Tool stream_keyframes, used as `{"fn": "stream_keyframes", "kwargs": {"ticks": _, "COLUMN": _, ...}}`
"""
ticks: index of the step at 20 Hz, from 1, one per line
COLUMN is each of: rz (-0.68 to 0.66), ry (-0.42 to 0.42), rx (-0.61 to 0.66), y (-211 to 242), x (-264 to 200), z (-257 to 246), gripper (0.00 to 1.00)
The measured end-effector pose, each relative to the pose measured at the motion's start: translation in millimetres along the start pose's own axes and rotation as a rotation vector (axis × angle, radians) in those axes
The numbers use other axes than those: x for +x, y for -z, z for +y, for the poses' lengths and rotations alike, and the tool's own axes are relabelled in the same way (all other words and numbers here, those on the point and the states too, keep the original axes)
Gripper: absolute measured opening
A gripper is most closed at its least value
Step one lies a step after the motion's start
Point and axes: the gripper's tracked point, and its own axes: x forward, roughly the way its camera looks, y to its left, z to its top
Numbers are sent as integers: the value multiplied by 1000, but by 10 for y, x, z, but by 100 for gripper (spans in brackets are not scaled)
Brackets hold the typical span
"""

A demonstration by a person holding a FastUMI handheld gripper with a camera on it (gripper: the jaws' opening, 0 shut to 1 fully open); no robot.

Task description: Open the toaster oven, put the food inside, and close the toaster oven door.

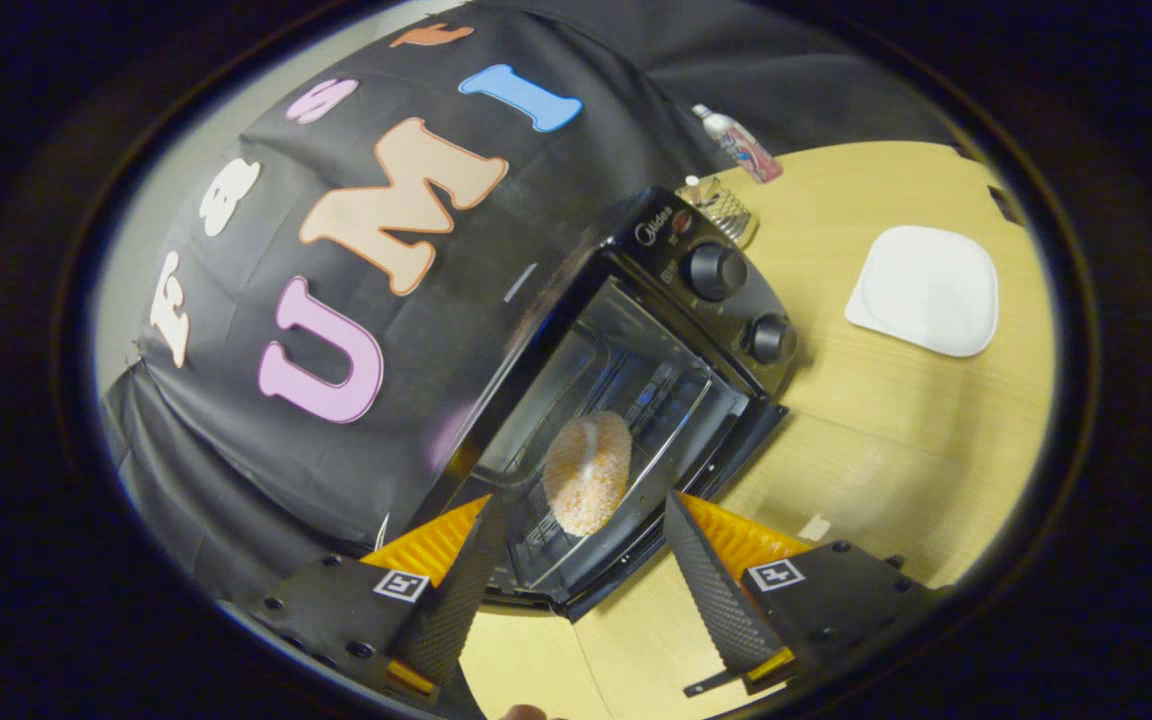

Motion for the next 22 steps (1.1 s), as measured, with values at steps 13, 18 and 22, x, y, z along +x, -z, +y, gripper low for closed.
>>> {"fn": "stream_keyframes", "kwargs": {"ticks": 13, "rz": 136, "ry": 132, "rx": -468, "y": 262, "x": -885, "z": -633, "gripper": 100}}
{"fn": "stream_keyframes", "kwargs": {"ticks": 18, "rz": 224, "ry": 185, "rx": -616, "y": 517, "x": -1073, "z": -974, "gripper": 100}}
{"fn": "stream_keyframes", "kwargs": {"ticks": 22, "rz": 275, "ry": 220, "rx": -715, "y": 640, "x": -1101, "z": -1176, "gripper": 100}}
